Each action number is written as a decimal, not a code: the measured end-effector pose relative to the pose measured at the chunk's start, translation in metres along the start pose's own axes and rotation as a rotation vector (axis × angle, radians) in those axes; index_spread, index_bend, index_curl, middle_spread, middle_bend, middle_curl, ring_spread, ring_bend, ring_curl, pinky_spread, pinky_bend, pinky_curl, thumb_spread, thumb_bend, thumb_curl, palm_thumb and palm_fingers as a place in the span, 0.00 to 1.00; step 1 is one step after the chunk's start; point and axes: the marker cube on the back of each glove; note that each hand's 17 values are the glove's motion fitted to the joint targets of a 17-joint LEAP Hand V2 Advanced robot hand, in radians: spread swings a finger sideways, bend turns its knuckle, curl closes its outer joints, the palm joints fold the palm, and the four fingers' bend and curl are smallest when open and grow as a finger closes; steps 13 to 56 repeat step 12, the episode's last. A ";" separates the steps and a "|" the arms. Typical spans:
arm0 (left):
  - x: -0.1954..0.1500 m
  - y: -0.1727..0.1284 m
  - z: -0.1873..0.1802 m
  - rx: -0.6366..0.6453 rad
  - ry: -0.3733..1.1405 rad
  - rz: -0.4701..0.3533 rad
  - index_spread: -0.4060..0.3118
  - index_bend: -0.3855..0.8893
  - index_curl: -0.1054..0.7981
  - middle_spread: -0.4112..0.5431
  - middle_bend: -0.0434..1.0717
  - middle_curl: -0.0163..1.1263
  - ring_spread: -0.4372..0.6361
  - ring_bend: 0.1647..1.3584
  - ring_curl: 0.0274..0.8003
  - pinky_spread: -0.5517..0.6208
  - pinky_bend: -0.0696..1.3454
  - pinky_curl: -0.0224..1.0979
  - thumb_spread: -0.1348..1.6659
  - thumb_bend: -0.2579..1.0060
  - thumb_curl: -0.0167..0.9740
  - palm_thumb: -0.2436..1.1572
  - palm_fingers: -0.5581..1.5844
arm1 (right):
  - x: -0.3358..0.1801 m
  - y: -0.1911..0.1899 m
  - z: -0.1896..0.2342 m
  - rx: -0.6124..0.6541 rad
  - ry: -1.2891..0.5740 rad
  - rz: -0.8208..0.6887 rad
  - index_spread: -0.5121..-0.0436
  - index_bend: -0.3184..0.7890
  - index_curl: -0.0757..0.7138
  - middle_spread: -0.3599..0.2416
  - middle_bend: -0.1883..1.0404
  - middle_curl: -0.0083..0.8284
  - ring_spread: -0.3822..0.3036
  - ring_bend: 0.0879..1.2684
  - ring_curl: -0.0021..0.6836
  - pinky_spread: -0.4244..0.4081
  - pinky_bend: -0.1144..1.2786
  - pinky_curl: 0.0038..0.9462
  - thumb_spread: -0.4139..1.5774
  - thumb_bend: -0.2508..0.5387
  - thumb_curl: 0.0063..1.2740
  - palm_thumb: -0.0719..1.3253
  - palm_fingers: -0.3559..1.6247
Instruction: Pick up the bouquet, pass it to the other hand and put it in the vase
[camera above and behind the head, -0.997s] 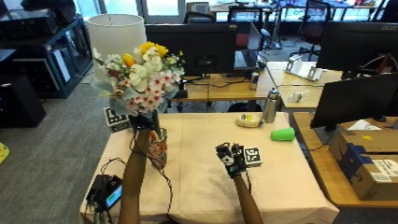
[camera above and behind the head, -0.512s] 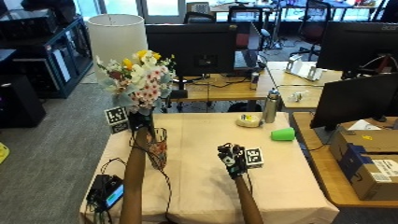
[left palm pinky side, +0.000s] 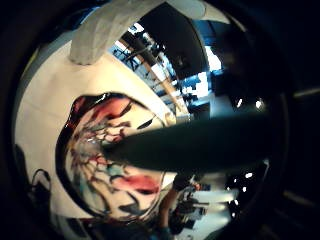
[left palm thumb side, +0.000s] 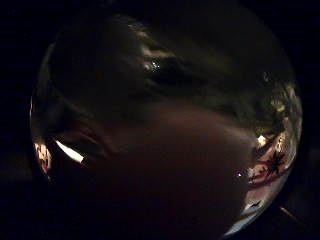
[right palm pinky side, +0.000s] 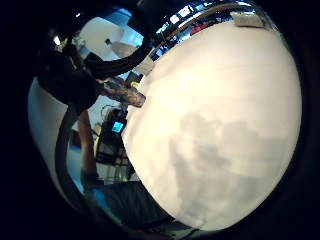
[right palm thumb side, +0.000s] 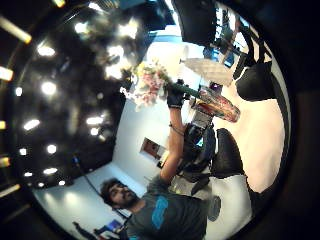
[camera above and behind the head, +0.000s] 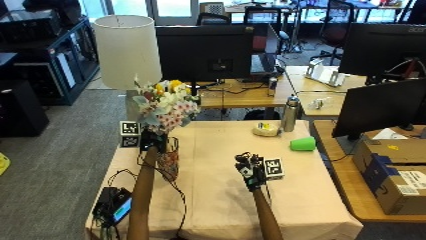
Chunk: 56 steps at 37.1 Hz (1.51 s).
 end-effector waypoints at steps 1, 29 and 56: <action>-0.009 0.004 0.001 -0.018 -0.048 -0.106 0.35 0.19 0.51 0.20 0.32 0.43 0.14 0.48 0.59 0.34 0.42 0.42 0.34 0.14 0.69 0.68 0.41 | -0.002 0.000 0.000 0.000 0.003 -0.002 0.47 0.41 0.56 0.31 0.37 0.54 0.31 0.27 0.58 0.67 0.29 0.35 0.62 0.28 0.47 0.69 0.72; -0.050 0.029 -0.009 -0.053 -0.439 -0.123 0.86 0.28 0.27 0.78 0.20 0.31 0.65 0.48 0.44 0.80 0.49 0.36 0.47 0.14 0.54 0.52 0.17 | -0.021 -0.001 0.007 -0.020 -0.049 -0.072 0.47 0.41 0.56 0.31 0.36 0.54 0.32 0.24 0.58 0.70 0.26 0.35 0.63 0.28 0.47 0.68 0.72; -0.050 0.029 -0.009 -0.053 -0.439 -0.123 0.86 0.28 0.27 0.78 0.20 0.31 0.65 0.48 0.44 0.80 0.49 0.36 0.47 0.14 0.54 0.52 0.17 | -0.021 -0.001 0.007 -0.020 -0.049 -0.072 0.47 0.41 0.56 0.31 0.36 0.54 0.32 0.24 0.58 0.70 0.26 0.35 0.63 0.28 0.47 0.68 0.72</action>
